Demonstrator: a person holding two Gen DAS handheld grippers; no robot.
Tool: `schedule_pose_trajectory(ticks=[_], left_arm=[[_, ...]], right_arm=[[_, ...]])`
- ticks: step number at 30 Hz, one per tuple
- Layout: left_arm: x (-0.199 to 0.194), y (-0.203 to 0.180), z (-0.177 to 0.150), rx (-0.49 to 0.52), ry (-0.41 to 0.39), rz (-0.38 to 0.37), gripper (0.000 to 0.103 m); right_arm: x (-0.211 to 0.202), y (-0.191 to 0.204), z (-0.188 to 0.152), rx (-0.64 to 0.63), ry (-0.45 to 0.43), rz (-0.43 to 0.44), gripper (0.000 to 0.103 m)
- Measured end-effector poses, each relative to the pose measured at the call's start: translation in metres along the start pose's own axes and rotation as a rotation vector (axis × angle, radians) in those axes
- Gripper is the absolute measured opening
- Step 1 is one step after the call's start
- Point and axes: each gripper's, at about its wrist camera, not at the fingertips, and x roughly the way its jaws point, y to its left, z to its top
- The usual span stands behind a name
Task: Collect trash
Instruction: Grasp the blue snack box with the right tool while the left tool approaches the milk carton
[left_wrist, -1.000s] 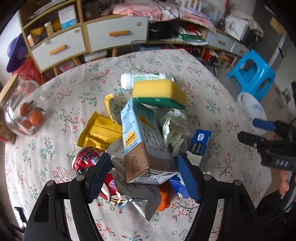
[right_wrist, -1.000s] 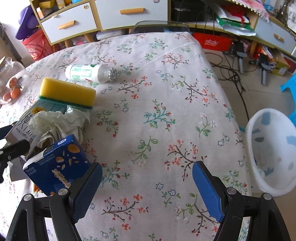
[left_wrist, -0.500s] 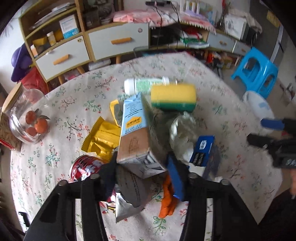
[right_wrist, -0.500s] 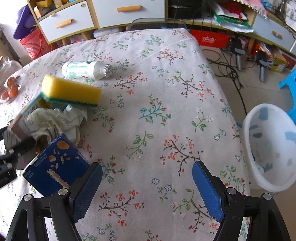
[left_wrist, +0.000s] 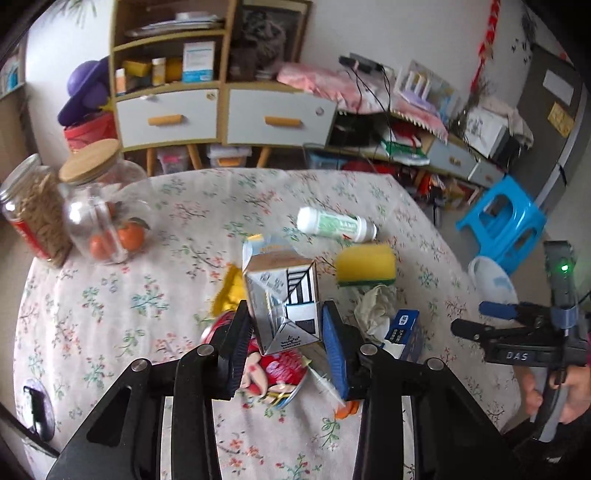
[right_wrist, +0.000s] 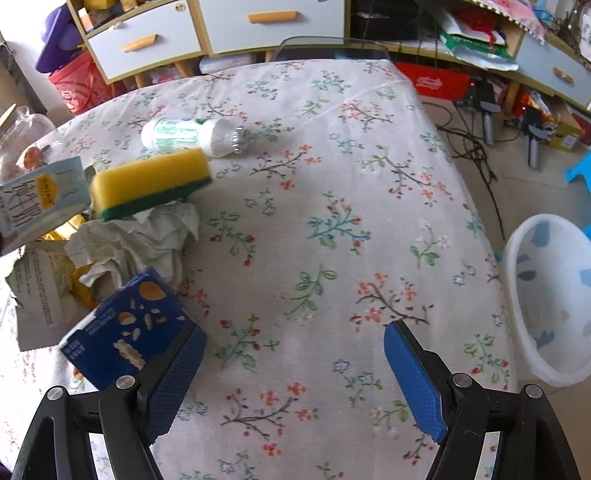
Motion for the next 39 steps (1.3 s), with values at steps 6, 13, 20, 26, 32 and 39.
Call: schedule_pose_trajectory(ticks=[6, 13, 20, 26, 32, 39], left_arm=[[-0.025, 0.018, -0.009, -0.020, -0.031, 0.008, 0.039], [-0.014, 0.048, -0.037, -0.083, 0.118, -0.016, 0.039], [0.003, 0.062, -0.060, -0.100, 0.219, -0.044, 0.065], [0.013, 0.073, -0.062, -0.143, 0.232, -0.015, 0.070], [0.031, 0.087, -0.061, -0.202, 0.259, 0.021, 0.070], [0.055, 0.102, -0.062, -0.287, 0.274, 0.036, 0.070]], right_arm=[[0.004, 0.019, 0.001, -0.004, 0.019, 0.061, 0.083], [0.020, 0.041, 0.001, 0.034, 0.076, 0.173, 0.084], [0.042, 0.044, 0.001, 0.160, 0.153, 0.283, 0.085], [0.052, 0.046, 0.004, 0.244, 0.180, 0.347, 0.085], [0.052, 0.057, 0.007, 0.231, 0.172, 0.348, 0.085], [0.052, 0.062, 0.006, 0.208, 0.165, 0.331, 0.085]])
